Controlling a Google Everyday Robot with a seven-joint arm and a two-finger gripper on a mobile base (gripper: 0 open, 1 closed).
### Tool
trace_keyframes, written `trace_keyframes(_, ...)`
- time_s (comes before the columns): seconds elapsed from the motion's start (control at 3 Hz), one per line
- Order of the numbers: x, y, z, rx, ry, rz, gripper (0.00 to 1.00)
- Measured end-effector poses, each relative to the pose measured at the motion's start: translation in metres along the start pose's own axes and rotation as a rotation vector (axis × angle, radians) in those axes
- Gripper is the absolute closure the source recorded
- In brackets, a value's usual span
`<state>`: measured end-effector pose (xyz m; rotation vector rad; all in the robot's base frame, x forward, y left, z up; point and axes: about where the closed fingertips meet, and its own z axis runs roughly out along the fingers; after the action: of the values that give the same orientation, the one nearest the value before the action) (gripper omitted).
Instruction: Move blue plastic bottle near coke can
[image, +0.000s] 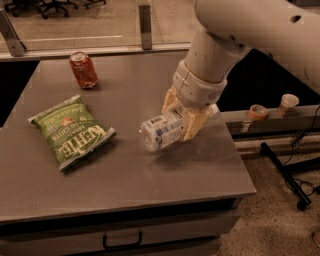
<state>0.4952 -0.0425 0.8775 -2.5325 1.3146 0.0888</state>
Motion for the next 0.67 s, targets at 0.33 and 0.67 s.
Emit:
trace_keyframes(0.33,0.027,-0.033,-0.016,0.071,0.03,0.054,1.0)
trace_keyframes(0.67,0.052,-0.069,-0.02,0.133,0.048,0.105,1.0)
